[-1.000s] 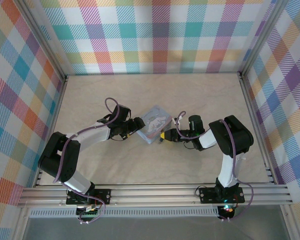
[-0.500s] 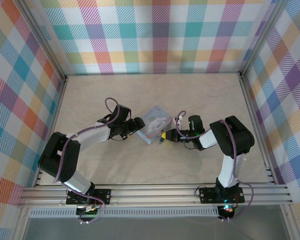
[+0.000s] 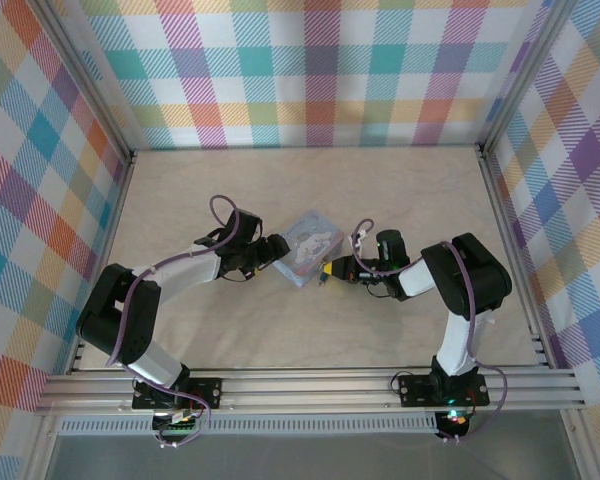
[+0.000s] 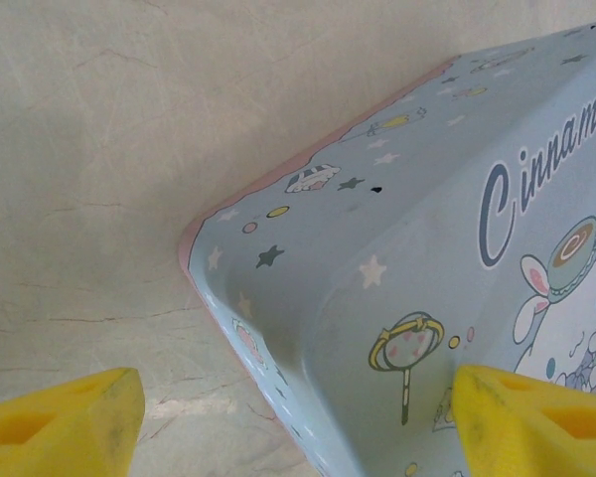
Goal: Unlock the padlock with the key
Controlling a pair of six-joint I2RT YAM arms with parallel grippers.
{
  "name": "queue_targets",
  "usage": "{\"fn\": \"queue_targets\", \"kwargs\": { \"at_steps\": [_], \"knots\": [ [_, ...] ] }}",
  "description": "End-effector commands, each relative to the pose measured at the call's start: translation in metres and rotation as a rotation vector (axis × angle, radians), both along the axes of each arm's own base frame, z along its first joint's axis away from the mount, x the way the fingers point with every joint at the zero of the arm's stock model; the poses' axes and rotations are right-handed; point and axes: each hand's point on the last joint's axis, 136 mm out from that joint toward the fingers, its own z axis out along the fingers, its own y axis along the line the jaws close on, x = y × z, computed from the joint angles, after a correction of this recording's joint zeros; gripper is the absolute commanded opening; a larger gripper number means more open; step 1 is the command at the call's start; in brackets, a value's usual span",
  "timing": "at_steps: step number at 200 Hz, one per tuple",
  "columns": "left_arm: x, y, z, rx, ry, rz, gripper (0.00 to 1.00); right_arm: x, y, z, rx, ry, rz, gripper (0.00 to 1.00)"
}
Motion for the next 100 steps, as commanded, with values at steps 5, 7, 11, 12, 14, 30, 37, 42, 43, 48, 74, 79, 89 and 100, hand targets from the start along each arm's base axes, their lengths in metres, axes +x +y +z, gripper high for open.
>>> {"fn": "queue_targets", "kwargs": {
  "at_steps": [5,7,11,12,14,30,37,42,43,48,74,79,89,100],
  "knots": [
    [-0.023,0.011,-0.023,0.068,0.084,-0.004,0.8,0.013,-0.001,0.018,0.037,-0.031,-0.063,0.0],
    [-0.023,0.011,-0.024,0.068,0.085,-0.004,0.8,0.013,-0.002,0.018,0.036,-0.027,-0.067,0.0],
    [-0.023,0.011,-0.024,0.064,0.085,-0.002,0.8,0.014,-0.002,0.018,0.038,-0.025,-0.071,0.0],
    [-0.023,0.011,-0.024,0.063,0.085,-0.002,0.8,0.014,-0.002,0.018,0.038,-0.025,-0.073,0.0],
    [-0.024,0.011,-0.024,0.063,0.086,-0.002,0.8,0.015,-0.002,0.017,0.037,-0.021,-0.077,0.0],
    [-0.026,0.011,-0.026,0.06,0.09,-0.003,0.8,0.017,-0.003,0.016,0.04,-0.011,-0.095,0.0],
    [-0.026,0.011,-0.027,0.061,0.091,-0.002,0.8,0.018,-0.004,0.015,0.04,-0.006,-0.104,0.0],
    [-0.027,0.011,-0.027,0.063,0.09,-0.002,0.8,0.019,-0.004,0.015,0.041,-0.006,-0.11,0.0],
    [-0.027,0.011,-0.027,0.063,0.09,-0.002,0.8,0.02,-0.004,0.016,0.042,-0.006,-0.111,0.0],
    [-0.027,0.011,-0.028,0.064,0.089,-0.003,0.8,0.021,-0.004,0.015,0.044,-0.003,-0.118,0.0],
    [-0.029,0.013,-0.031,0.062,0.09,0.003,0.8,0.028,-0.004,0.017,0.062,0.002,-0.145,0.0],
    [-0.03,0.012,-0.031,0.061,0.09,0.003,0.8,0.029,-0.004,0.018,0.066,0.003,-0.148,0.0],
    [-0.03,0.012,-0.033,0.059,0.091,0.006,0.8,0.031,-0.004,0.018,0.069,0.01,-0.158,0.0],
    [-0.031,0.012,-0.034,0.058,0.09,0.007,0.8,0.034,-0.005,0.018,0.074,0.015,-0.167,0.0]
  ]
}}
